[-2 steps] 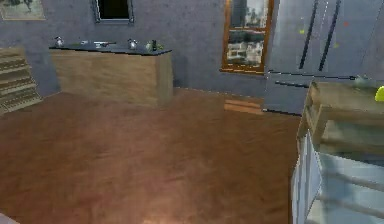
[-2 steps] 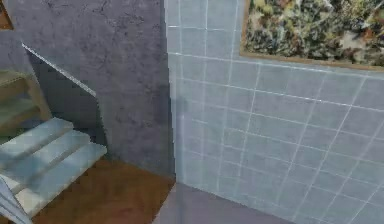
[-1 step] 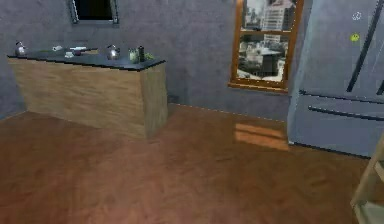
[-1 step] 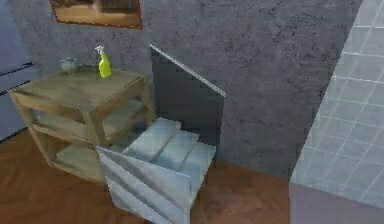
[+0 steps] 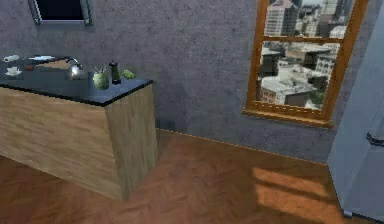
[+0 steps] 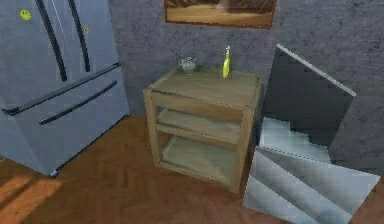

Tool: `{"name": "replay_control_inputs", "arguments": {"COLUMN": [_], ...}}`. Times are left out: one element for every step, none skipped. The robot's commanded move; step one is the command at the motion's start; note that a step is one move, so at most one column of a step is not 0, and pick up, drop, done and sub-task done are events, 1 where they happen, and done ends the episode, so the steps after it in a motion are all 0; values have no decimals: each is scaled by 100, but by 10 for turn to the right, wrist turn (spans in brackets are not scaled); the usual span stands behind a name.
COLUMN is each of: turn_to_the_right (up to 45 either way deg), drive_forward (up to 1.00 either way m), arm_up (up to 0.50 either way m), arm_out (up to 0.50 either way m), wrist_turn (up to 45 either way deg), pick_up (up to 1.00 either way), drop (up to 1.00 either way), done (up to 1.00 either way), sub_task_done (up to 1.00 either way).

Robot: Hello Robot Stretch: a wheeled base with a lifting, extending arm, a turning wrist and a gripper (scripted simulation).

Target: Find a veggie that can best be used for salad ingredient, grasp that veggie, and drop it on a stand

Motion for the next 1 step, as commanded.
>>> {"name": "replay_control_inputs", "arguments": {"turn_to_the_right": [-30], "drive_forward": [0], "arm_up": [0], "arm_out": [0], "wrist_turn": [0], "pick_up": [0], "drop": [0], "done": [0], "sub_task_done": [0]}}
